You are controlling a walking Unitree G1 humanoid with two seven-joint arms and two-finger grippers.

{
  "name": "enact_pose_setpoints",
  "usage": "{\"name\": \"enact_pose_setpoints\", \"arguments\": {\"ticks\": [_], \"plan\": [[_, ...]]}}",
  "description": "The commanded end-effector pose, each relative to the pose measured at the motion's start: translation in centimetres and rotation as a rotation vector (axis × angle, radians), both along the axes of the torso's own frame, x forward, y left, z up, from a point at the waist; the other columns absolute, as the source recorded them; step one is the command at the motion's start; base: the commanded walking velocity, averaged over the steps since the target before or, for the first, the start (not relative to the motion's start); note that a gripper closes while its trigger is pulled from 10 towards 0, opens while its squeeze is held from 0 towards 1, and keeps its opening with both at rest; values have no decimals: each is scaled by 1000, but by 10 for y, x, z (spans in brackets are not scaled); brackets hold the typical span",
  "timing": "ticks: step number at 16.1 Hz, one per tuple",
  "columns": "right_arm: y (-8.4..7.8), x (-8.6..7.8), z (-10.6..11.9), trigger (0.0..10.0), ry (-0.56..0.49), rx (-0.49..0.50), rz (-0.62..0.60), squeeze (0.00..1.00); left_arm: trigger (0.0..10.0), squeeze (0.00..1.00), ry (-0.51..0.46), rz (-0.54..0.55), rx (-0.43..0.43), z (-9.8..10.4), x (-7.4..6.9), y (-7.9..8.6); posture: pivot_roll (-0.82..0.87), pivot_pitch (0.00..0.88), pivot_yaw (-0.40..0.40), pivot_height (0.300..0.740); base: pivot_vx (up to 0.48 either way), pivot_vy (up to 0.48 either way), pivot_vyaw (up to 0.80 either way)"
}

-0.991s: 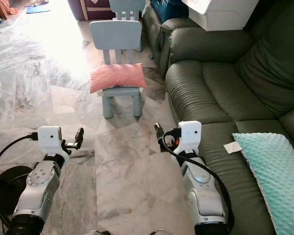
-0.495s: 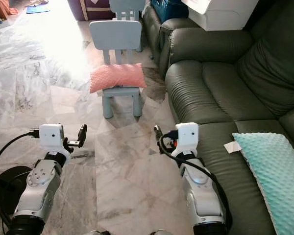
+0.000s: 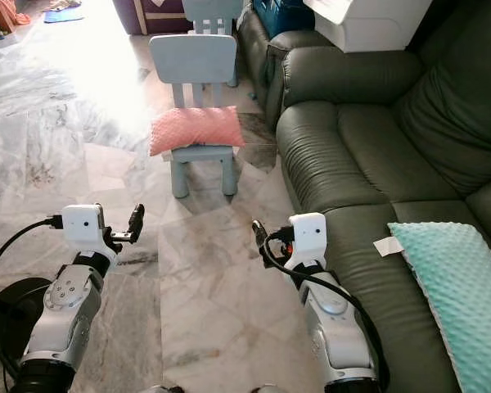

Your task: Move the pillow to the sofa

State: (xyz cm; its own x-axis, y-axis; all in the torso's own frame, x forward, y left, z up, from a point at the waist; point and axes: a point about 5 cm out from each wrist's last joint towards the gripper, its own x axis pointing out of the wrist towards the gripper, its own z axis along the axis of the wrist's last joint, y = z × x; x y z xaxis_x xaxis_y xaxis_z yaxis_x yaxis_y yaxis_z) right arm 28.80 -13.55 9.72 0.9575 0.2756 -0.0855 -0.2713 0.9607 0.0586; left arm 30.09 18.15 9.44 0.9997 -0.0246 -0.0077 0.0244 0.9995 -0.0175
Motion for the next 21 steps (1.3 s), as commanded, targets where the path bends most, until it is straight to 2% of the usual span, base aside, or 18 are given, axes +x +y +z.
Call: {"name": "enact_pose_setpoints", "arguments": {"ticks": [1,21], "plan": [[-2,1,7,10000,-22,18,1,0,10000,0,2,17,-8,1,-1,2,-125,129,-24,740,322,0,0],[5,-2,8,10000,-22,37,44,0,10000,0,29,3,-4,-3,-2,1,-130,135,-18,740,438,0,0]]}}
